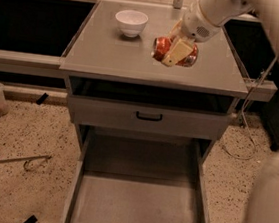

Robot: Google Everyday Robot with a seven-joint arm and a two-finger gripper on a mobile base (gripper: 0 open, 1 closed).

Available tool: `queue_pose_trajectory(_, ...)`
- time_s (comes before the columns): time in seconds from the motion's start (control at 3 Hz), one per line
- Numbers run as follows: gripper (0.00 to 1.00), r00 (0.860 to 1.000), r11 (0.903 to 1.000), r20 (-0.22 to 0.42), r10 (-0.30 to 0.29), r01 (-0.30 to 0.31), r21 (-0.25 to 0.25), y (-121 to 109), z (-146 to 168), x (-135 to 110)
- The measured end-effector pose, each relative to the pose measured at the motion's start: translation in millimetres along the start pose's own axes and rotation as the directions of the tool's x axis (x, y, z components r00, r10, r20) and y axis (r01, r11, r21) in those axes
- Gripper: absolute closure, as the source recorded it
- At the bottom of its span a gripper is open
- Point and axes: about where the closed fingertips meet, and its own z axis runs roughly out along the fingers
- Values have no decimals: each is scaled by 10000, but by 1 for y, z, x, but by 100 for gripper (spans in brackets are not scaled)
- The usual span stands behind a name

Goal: Place coke can into middle drawer

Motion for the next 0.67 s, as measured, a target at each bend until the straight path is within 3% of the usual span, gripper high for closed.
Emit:
queue_pose_trajectory(0.33, 100, 9919, 9992, 1218, -353, 326, 240, 56, -47, -21)
queue_pose_trajectory(0.67, 100, 9849, 9957, 1704, -315, 457, -800, 129, -40, 12)
